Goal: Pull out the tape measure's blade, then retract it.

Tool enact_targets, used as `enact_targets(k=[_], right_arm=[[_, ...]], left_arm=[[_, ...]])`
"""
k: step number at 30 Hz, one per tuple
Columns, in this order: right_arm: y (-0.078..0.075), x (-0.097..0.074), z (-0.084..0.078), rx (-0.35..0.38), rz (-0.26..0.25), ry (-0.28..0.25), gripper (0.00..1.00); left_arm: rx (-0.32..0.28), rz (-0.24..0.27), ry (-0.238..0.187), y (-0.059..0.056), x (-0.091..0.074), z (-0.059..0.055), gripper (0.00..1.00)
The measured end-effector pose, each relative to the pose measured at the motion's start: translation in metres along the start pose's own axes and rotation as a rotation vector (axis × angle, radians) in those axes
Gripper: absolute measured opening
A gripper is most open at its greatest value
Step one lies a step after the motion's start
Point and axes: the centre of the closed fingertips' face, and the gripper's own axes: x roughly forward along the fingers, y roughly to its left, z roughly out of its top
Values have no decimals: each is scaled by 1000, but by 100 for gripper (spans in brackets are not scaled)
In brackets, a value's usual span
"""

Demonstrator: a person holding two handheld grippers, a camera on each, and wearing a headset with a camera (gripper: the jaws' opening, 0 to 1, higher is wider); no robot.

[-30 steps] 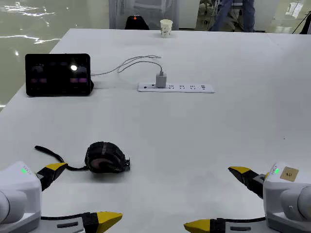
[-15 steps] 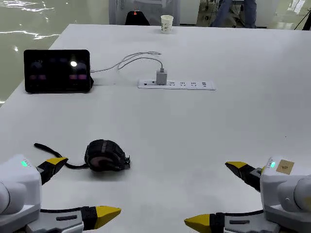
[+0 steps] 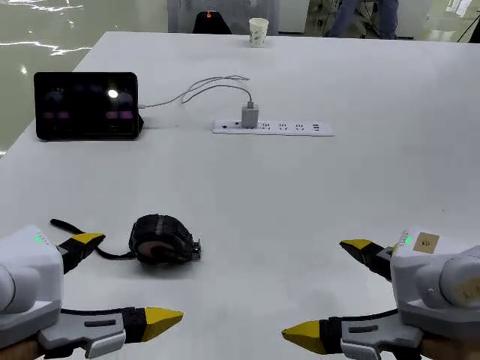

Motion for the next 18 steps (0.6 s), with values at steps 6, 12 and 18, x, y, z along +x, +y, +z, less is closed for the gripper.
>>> enact_targets(k=[6, 12, 18], right_arm=[[-2, 8, 2, -11, 20, 8, 97], [-3, 16, 4, -33, 43, 15, 97], [-5, 25, 8, -60, 72, 17, 97]], left_arm=[[2, -6, 6, 3, 4, 0, 99], [9, -23, 18, 5, 10, -1, 99], [21, -35, 27, 9, 15, -1, 99]])
